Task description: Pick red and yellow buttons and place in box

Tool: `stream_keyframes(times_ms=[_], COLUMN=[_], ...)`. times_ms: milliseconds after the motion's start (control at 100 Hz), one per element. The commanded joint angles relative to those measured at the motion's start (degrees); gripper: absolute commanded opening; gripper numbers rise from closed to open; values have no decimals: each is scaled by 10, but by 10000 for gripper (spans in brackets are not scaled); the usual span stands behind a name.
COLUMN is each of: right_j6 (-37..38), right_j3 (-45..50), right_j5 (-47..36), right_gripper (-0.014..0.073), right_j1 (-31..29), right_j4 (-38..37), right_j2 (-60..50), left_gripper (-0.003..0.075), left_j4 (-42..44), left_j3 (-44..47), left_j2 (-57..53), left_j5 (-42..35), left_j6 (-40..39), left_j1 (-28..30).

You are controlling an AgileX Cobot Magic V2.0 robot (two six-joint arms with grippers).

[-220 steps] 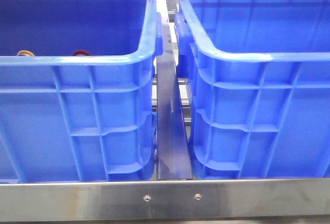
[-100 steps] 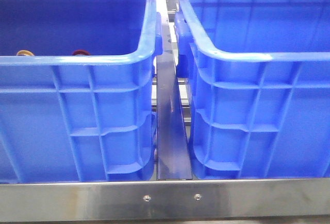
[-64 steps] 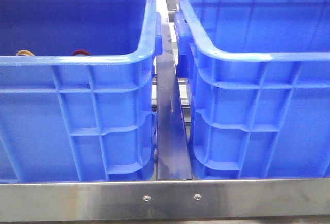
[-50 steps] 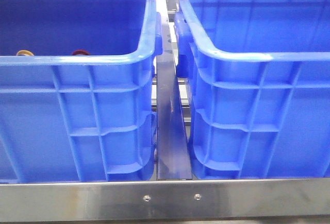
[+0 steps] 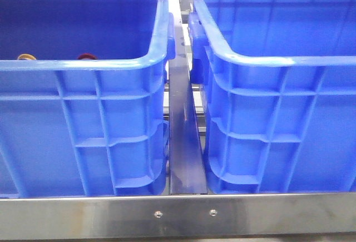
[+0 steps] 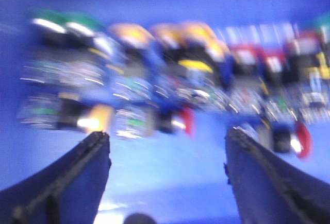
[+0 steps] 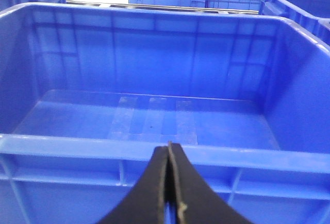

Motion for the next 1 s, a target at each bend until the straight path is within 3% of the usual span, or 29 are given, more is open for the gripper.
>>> stream_keyframes(times_ms=[0, 330, 770, 860, 990], right_j6=[1, 1, 1, 1, 1], right_j3=[3, 3, 3, 3, 3], right_j5=[-48, -48, -48, -48, -48], right_gripper=[-92, -92, -92, -92, -92], right_j1=[-3, -3, -3, -3, -3], right_j4=[-4, -4, -4, -4, -4], right_j2=[-13, -13, -13, -13, -13], left_gripper=[459, 458, 452, 395, 245], left_j4=[-9, -3, -3, -3, -3], left_j3=[-55, -144, -164, -164, -164], left_j2=[30, 159, 234, 236, 236], left_j5=[7, 47, 44, 44, 42], left_j6=[1, 1, 1, 1, 1], left_j1=[-15, -24, -24, -24, -24])
